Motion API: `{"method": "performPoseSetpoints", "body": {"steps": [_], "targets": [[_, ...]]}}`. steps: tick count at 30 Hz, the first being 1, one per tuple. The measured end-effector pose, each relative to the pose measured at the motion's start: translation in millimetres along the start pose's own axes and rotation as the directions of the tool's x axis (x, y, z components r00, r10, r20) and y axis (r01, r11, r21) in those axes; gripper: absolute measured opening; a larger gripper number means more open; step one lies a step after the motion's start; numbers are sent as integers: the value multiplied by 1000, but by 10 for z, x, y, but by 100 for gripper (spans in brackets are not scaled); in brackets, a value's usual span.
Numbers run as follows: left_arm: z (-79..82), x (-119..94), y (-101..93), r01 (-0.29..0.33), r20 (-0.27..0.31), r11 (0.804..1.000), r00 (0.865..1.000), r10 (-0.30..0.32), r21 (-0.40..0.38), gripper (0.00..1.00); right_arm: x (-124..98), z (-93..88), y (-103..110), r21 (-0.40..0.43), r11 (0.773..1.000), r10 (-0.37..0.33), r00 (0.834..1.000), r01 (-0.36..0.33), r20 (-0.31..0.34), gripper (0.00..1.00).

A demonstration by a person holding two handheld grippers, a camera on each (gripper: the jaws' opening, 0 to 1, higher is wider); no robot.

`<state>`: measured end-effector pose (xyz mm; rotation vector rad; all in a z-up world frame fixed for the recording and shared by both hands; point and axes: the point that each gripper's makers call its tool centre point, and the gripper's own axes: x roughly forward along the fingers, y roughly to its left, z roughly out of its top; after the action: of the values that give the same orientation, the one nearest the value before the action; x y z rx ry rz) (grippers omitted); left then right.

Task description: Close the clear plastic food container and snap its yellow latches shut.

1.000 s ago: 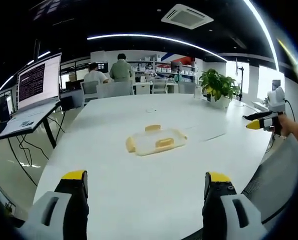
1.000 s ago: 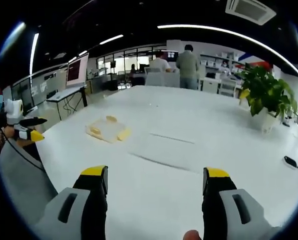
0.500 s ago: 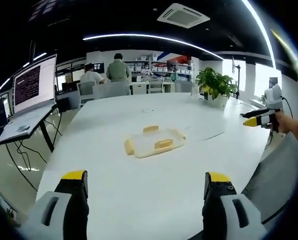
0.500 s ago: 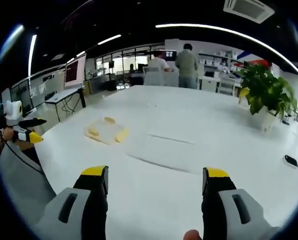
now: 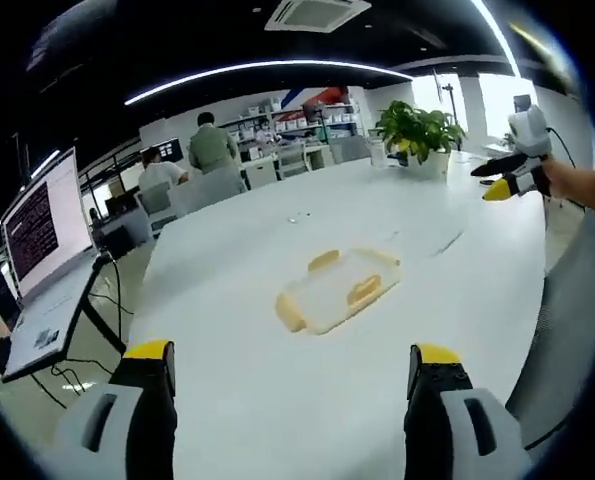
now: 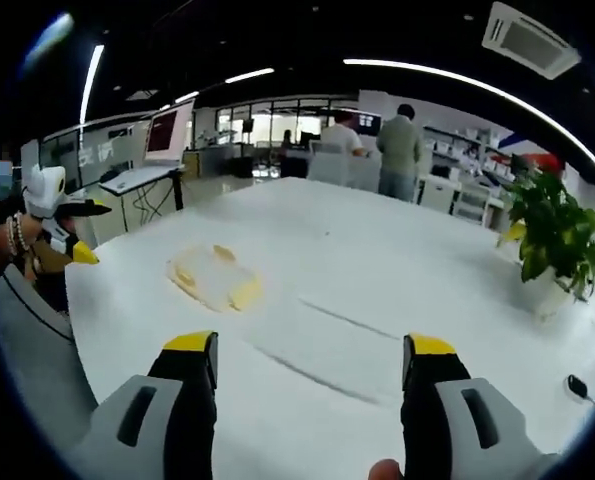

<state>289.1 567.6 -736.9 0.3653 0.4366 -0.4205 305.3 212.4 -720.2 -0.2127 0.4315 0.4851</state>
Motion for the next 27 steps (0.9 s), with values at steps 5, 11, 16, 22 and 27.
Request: {"method": "performPoseSetpoints", "body": {"steps": [5, 11, 16, 22, 27], "targets": [[63, 283, 111, 35, -50, 989, 998, -28, 147, 93, 320, 200, 117, -152, 985, 82, 997, -81, 3, 74], [108, 620, 140, 79, -90, 966, 994, -59, 245, 91, 720, 349, 301, -353, 921, 161, 986, -165, -40, 73], [100, 837, 119, 133, -136, 930, 987, -91, 344, 91, 948, 330, 425, -498, 837, 205, 974, -228, -101, 71], [73, 1039, 172, 186, -220, 857, 972, -87, 481, 90, 1187, 282, 545, -599, 739, 251, 951, -308, -180, 71], [142, 1237, 233, 219, -246, 826, 964, -101, 519, 88, 1394, 230, 596, -642, 682, 261, 937, -350, -233, 70]]}}
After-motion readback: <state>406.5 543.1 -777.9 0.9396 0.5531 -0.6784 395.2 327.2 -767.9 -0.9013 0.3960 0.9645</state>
